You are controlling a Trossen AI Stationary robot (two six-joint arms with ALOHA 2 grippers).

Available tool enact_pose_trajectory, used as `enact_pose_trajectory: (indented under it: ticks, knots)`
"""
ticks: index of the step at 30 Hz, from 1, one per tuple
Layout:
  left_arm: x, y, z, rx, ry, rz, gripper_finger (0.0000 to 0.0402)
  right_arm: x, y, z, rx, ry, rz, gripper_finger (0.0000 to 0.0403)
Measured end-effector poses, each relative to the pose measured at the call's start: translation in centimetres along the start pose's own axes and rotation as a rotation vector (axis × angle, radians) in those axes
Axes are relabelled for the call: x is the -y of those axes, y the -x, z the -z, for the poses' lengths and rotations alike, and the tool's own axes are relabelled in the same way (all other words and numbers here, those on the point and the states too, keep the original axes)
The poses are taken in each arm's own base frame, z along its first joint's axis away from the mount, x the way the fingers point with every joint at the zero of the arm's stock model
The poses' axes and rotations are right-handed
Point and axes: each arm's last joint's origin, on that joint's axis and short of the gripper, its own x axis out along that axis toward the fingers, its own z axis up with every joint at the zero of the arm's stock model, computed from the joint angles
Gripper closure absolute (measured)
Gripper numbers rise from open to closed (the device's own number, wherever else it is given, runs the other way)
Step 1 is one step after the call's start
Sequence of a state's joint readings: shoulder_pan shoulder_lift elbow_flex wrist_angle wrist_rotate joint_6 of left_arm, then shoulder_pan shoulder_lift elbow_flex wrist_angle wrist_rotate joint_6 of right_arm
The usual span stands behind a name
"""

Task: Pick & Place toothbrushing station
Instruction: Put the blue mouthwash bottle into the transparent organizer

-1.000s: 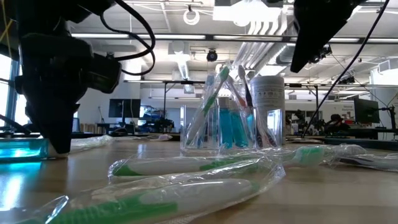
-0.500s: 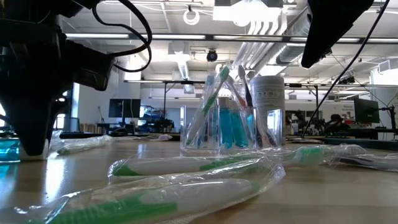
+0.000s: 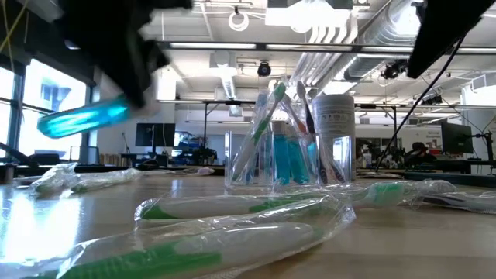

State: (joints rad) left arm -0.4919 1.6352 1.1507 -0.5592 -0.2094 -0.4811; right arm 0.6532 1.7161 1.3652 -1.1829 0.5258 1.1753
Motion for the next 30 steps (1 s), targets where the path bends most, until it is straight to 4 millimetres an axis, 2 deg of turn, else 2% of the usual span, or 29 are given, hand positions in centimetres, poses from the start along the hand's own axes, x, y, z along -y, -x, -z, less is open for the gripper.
enact_pose_trajectory:
  ticks: [2,6,9,14,18,21,30]
  knots:
    - [0.5,0.6,-1.5,0.114,-0.094,0.015,0.0318,-0.2,0.5,0.9,0.006,-0.006,0.007,0.0229]
    - [-0.1,0.8,-4.3,0.333,-0.275,0.071,0.0318,-0.3,1.5,2.5,0.044,-0.019,0.032,0.0229]
    - [-1.9,0.3,-6.8,0.499,-0.321,0.113,0.0318,-0.3,2.2,3.5,0.101,-0.038,0.049,0.0229]
    - [-6.5,-1.7,-9.9,0.673,-0.339,0.202,0.0318,-0.5,3.2,4.7,0.214,-0.05,0.038,0.0229]
    - [-10.0,-2.9,-11.0,0.741,-0.375,0.264,0.0318,-0.7,3.8,5.5,0.302,-0.046,0.022,0.0229]
    - [-11.9,-3.6,-11.3,0.776,-0.412,0.311,0.0318,-0.8,4.1,5.8,0.356,-0.039,0.015,0.0229]
    - [-15.6,-5.2,-11.9,0.857,-0.388,0.296,0.0318,-0.9,4.1,6.0,0.402,-0.021,0.019,0.0229]
